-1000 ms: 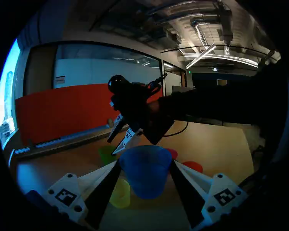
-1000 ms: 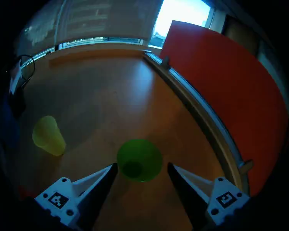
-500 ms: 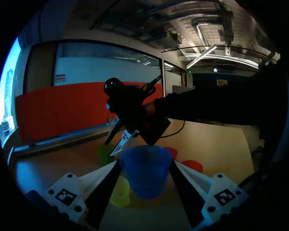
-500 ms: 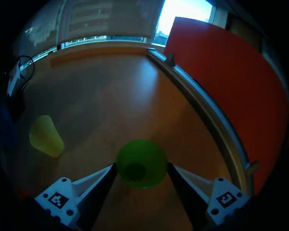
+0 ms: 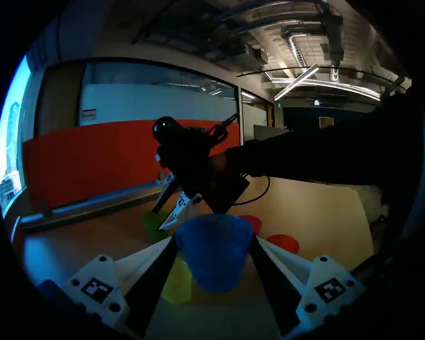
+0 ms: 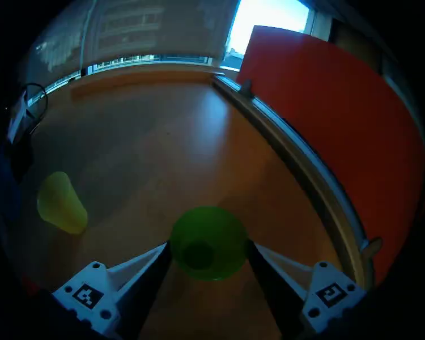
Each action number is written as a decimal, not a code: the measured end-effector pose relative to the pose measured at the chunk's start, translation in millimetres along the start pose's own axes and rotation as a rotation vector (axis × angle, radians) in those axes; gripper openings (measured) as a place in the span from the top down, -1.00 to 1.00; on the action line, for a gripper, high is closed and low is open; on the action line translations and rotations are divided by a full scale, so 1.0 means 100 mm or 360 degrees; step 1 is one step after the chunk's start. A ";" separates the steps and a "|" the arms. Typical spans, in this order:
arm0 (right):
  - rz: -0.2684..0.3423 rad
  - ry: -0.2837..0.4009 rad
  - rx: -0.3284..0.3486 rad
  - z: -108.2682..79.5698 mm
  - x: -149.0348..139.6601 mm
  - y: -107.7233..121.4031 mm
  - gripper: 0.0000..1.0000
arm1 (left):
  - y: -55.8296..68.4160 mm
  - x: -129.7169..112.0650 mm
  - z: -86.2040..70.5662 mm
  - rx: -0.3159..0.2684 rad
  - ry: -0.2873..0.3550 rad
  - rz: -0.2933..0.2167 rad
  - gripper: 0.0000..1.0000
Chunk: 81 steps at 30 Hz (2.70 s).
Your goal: Pour water
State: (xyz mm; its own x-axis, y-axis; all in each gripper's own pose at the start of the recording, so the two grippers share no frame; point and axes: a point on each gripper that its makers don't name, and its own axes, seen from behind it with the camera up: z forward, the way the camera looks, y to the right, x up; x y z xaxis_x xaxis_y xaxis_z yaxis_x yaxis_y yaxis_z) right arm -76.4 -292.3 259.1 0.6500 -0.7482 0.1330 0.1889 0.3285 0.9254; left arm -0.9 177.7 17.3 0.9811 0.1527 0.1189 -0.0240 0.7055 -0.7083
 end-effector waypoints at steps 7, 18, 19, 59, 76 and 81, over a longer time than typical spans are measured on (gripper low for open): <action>0.0014 0.0055 -0.0010 -0.01 0.06 -0.02 -0.90 | 0.00 0.01 -0.01 0.0002 0.0005 -0.0002 -0.75; 0.0083 0.0211 -0.0052 -0.32 0.24 -0.02 -0.90 | 0.02 0.05 -0.01 0.0013 0.0003 0.0010 -0.75; 0.0091 0.0228 -0.0057 -0.36 0.27 -0.02 -0.90 | 0.02 0.06 -0.02 0.0013 0.0005 0.0010 -0.75; 0.0360 0.0936 -0.0254 -1.86 1.04 -0.55 -0.90 | 0.07 0.25 -0.04 0.0076 0.0035 0.0021 -0.75; 0.0348 0.1241 -0.0358 -2.29 1.32 -0.71 -0.89 | 0.14 0.34 0.00 0.0071 0.0058 0.0009 -0.75; 0.0351 0.1333 -0.0381 -2.48 1.39 -0.77 -0.89 | 0.14 0.36 -0.02 0.0077 0.0066 0.0009 -0.75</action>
State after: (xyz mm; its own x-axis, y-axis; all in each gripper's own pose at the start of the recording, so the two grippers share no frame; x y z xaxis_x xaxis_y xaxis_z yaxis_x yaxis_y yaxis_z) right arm 181.6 -279.0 118.3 0.9957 -0.0193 -0.0902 0.0838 0.5966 0.7982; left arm 34.7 192.2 10.3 0.9880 0.1289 0.0851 -0.0380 0.7373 -0.6744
